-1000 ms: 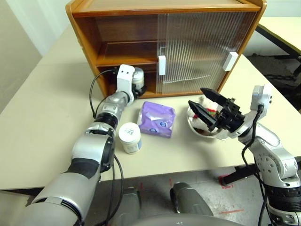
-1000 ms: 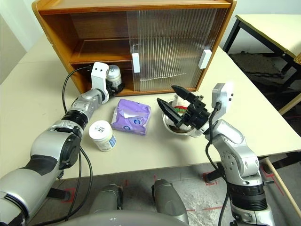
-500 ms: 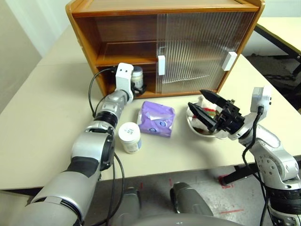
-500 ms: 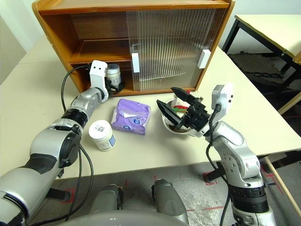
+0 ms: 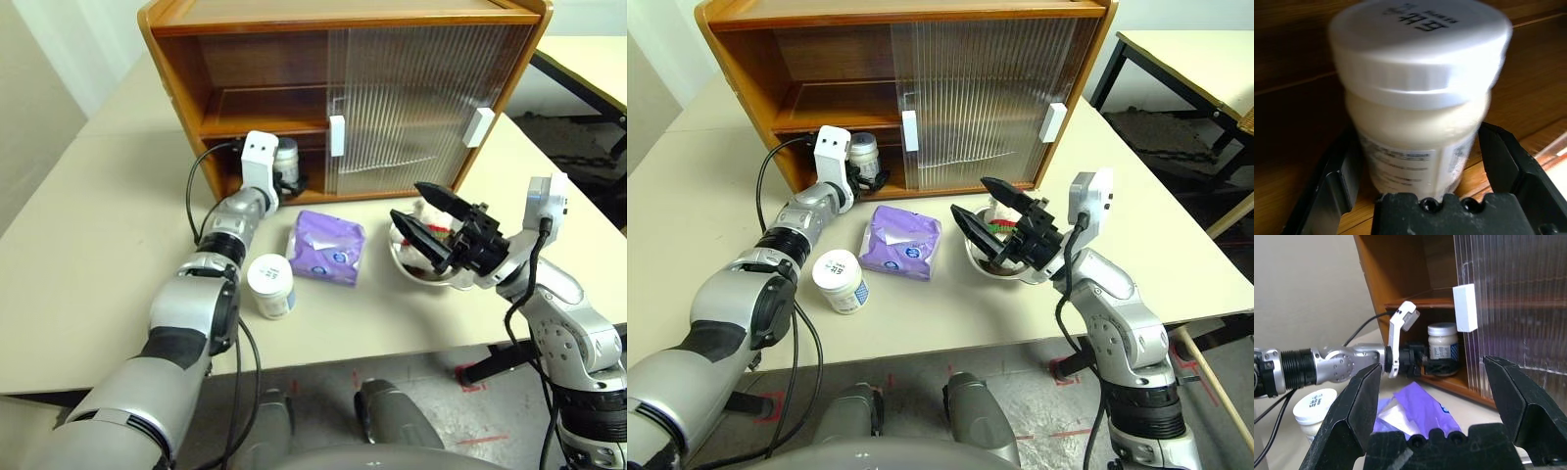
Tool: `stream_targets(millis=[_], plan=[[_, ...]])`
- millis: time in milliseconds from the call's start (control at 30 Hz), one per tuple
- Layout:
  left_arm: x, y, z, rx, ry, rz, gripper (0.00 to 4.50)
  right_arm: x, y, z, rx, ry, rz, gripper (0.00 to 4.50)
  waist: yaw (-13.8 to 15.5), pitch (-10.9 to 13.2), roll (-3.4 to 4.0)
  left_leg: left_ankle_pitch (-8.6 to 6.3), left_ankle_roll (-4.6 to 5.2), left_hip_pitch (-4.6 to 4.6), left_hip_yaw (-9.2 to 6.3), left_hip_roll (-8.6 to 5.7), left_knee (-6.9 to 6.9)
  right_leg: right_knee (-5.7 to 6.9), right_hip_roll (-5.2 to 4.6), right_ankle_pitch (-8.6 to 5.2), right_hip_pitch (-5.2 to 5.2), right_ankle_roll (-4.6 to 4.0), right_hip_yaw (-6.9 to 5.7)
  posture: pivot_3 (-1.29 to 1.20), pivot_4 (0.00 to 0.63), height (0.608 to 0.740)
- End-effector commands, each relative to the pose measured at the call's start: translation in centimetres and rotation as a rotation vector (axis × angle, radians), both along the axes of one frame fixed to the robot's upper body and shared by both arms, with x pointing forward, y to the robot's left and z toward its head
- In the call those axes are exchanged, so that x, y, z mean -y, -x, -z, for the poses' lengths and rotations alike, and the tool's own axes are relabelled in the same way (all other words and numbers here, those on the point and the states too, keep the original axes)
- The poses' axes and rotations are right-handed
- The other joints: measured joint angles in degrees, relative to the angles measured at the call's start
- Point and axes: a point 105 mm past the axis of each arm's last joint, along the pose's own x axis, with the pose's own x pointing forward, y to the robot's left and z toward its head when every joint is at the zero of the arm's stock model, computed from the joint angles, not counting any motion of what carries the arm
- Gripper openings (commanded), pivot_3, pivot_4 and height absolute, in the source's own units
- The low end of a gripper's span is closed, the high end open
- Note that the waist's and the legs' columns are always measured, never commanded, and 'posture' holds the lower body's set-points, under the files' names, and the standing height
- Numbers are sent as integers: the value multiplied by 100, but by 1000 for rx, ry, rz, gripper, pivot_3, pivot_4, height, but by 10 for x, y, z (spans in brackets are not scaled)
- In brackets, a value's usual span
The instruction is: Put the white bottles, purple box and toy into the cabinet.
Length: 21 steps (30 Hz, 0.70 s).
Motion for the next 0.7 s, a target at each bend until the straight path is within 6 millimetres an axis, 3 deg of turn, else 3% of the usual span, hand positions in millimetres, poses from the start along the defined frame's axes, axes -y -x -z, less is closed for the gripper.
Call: stream_targets(millis=[33,233,467,567,700], plan=[[-6,9,17,-19,-20,14,4463,-8,-3,0,9,-25,-26,4500,-7,-3,-1,0,0,6,0,0,0,1,0,0,5,0,2,-34,0,740],[-18,17,18,41,-78,34,4463,-16,-6,0,9,-56,-78,4500,19,-8,-9,0,0,7,-4,-2,0,2,-2,1,8,1,2,-14,0,740],[-31,31,14,42,-21,28,4463,-17,-12,0,21,-56,-86,4500,29,-11,-13,0,0,7,-4,-9,2,3,-12,4,9,5,2,-1,0,740],[-35,42,8,29,33,39,3885,-16,-13,0,27,-61,-83,4500,30,-12,-13,0,0,7,-5,-8,2,4,-12,4,9,5,2,8,0,740],[-43,46,0,36,51,-1,2403,-19,-12,1,25,-64,-95,4500,35,-11,-13,0,0,9,-9,-8,2,8,-12,4,8,5,1,17,0,740]])
